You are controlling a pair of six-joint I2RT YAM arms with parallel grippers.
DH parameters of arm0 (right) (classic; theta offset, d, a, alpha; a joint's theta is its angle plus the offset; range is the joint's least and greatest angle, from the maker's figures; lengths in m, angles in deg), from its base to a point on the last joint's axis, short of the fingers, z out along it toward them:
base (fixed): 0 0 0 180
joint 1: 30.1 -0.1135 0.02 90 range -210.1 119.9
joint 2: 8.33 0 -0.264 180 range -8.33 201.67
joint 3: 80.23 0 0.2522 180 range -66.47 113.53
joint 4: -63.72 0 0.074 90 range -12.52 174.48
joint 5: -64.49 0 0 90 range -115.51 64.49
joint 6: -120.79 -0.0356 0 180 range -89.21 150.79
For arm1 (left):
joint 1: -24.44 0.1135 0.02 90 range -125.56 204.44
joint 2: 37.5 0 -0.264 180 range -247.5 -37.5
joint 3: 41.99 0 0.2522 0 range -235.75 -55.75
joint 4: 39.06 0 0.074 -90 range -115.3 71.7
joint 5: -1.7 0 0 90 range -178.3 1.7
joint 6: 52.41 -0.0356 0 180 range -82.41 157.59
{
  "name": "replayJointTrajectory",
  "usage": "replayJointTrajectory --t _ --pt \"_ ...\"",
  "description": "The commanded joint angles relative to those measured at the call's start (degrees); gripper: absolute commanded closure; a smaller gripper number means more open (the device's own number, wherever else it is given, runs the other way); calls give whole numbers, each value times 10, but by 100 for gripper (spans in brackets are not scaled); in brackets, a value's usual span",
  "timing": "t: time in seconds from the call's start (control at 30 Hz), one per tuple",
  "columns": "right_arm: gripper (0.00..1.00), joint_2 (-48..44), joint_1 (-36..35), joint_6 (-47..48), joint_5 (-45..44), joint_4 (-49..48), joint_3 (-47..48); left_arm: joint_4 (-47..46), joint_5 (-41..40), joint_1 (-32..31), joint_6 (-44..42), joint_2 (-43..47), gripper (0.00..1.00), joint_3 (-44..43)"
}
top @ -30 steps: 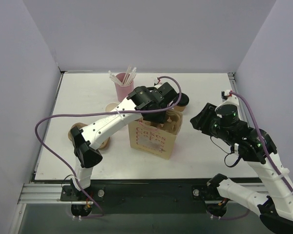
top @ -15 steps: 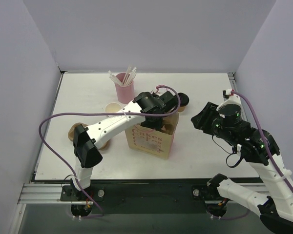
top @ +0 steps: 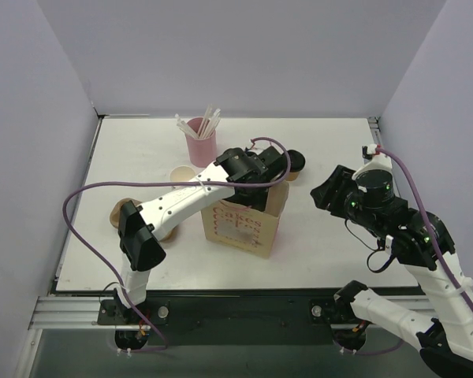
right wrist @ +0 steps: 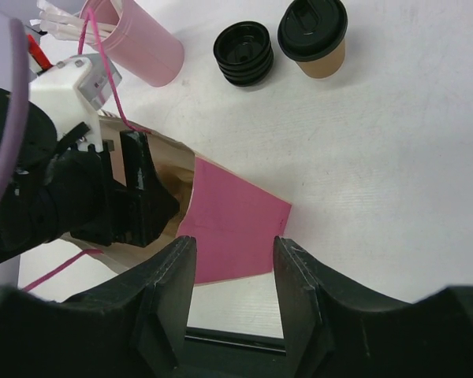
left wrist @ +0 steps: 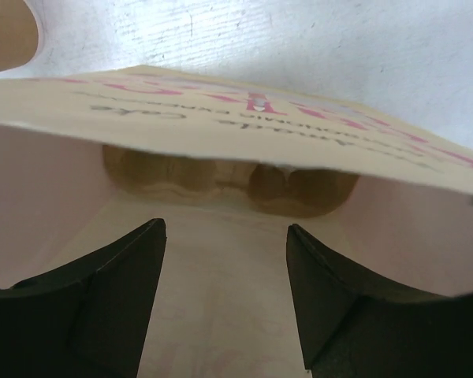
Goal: Pack the takeout coffee
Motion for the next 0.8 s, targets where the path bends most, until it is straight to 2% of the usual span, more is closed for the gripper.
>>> replayJointTrajectory --t 0.0,0.13,0.3,0.43,0.53,0.67,0.7,0.77 --pt "55 -7 3 10 -17 -7 21 84 -15 -2 9 25 28 -57" --pt "55 -1 2 6 -3 -7 27 96 -12 -2 7 43 27 -93" --pt "55 14 3 -26 23 -7 27 88 -10 -2 0 89 28 -93" --pt "55 40 1 -62 45 -8 26 35 -15 -2 -36 131 28 -79" --pt "55 69 0 -77 55 -11 35 8 -50 4 -80 165 27 -72" --pt "55 108 -9 -93 58 -20 40 -10 -39 74 -110 200 27 -53" --pt "55 114 -12 -96 60 -22 39 -16 -7 117 -117 206 28 -33" --pt "55 134 -12 -93 60 -26 42 -42 32 155 -147 225 28 -6"
